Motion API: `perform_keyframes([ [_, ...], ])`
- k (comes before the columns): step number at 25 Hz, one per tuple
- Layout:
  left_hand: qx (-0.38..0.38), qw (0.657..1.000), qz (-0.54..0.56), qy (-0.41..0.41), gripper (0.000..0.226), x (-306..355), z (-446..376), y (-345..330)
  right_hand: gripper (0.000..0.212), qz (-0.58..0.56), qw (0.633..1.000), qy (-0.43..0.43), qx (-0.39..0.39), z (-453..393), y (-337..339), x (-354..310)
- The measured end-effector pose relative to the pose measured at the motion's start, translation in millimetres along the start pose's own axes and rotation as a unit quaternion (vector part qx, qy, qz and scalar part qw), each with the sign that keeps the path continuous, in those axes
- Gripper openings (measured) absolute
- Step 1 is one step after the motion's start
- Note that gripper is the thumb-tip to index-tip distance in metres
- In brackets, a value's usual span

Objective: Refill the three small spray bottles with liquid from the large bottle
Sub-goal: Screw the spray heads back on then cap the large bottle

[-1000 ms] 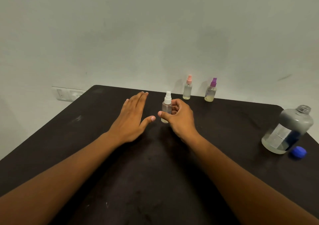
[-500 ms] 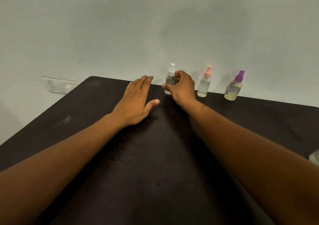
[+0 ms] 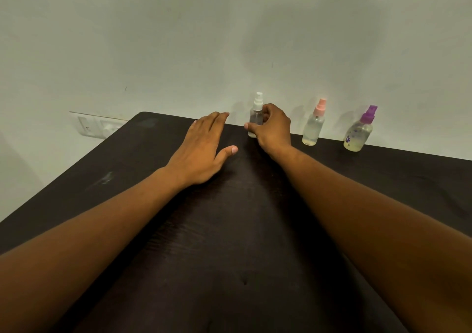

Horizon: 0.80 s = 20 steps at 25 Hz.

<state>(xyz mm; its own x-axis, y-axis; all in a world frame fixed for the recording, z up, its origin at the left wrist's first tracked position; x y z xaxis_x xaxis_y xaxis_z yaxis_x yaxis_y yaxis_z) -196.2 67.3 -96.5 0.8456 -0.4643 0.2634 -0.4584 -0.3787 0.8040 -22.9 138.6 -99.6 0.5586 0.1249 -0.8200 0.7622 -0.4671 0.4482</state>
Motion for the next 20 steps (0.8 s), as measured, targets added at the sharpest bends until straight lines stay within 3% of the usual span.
perform_keyframes([
  [7, 0.004, 1.0, 0.005, 0.009, 0.079, 15, 19, 25, 0.072, 0.021, 0.999, -0.024, -0.024, 29, 25, 2],
  [20, 0.001, 0.999, 0.041, -0.026, 0.08, 136, 77, 81, 0.078, -0.038, 0.999, -0.006, 0.015, 176, 190, -27],
])
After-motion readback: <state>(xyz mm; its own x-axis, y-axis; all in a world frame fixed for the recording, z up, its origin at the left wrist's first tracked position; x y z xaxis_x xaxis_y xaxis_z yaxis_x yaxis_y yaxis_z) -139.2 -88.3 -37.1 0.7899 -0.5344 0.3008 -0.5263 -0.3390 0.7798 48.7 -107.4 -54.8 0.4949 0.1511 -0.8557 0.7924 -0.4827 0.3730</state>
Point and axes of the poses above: each hand's wrist, its own z-axis away from the middle knuckle, its own y-axis out of the back of the hand, x = y × z, the point moved 10 cm from there along -z, towards the middle knuckle, and after that the axes turned 9 degrees about x, right-handed, at the moved point
